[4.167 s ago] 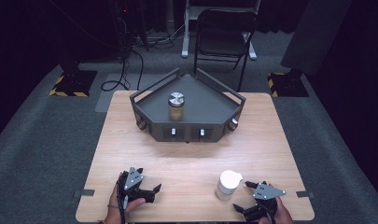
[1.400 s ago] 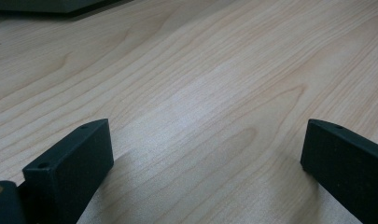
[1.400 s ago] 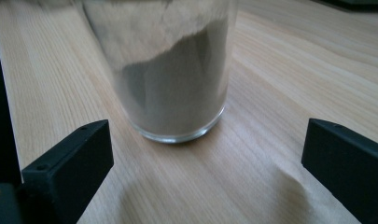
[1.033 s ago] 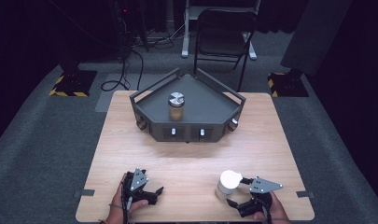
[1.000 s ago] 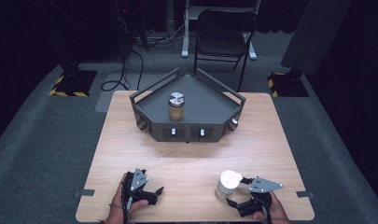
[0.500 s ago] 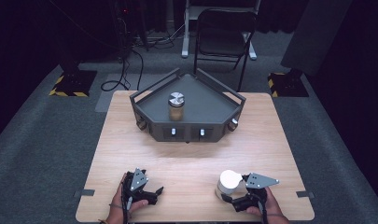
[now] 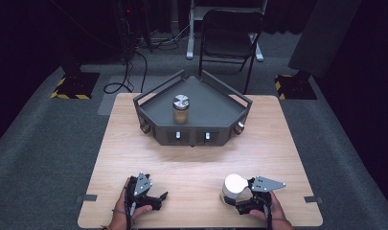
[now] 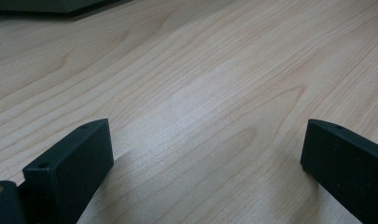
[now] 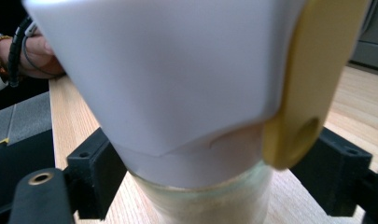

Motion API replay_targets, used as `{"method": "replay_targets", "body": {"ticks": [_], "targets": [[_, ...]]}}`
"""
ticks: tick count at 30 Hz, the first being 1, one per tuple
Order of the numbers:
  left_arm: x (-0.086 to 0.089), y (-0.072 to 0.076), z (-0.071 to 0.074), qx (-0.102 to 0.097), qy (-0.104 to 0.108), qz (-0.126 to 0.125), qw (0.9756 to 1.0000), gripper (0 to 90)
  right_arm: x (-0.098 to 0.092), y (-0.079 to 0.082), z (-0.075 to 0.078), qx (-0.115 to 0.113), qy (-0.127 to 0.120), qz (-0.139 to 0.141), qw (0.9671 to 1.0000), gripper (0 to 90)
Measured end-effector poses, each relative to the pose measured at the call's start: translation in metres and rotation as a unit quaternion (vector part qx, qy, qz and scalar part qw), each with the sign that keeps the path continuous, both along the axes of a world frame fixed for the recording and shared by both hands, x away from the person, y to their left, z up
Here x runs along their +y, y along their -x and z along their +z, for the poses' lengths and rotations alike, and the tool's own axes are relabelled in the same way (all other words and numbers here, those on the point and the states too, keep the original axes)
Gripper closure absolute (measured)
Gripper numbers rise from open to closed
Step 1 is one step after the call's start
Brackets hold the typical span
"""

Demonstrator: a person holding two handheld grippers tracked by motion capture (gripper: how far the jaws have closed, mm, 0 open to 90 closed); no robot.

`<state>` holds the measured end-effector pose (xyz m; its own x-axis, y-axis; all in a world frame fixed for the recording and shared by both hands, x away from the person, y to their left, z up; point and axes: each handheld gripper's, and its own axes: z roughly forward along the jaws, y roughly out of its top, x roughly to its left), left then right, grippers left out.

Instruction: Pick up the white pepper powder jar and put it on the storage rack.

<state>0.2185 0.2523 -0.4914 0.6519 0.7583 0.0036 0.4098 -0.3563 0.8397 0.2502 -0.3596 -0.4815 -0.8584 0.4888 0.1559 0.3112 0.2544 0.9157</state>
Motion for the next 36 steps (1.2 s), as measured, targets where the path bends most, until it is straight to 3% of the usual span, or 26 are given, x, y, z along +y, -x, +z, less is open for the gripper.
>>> {"method": "replay_targets", "body": {"ticks": [4,9,12,23,36], "targets": [[0.0,0.0,0.0,0.0,0.0,0.0,1.0,2.2,-0.002,0.0,-0.002,-0.004,-0.018,0.002,0.9998,25.2],[0.0,0.0,0.0,0.0,0.0,0.0,1.0,2.2,-0.002,0.001,-0.002,-0.018,-0.014,0.006,0.9997,27.0],[0.0,0.0,0.0,0.0,0.0,0.0,1.0,2.2,-0.005,0.001,-0.004,-0.015,-0.022,0.001,0.9996,27.8],[0.0,0.0,0.0,0.0,0.0,0.0,1.0,2.2,-0.003,0.005,0.003,-0.026,-0.009,-0.013,0.9996,29.3],[0.0,0.0,0.0,0.0,0.0,0.0,1.0,2.2,0.0,0.007,0.027,-0.045,-0.005,-0.04,0.9982,30.0]]}}
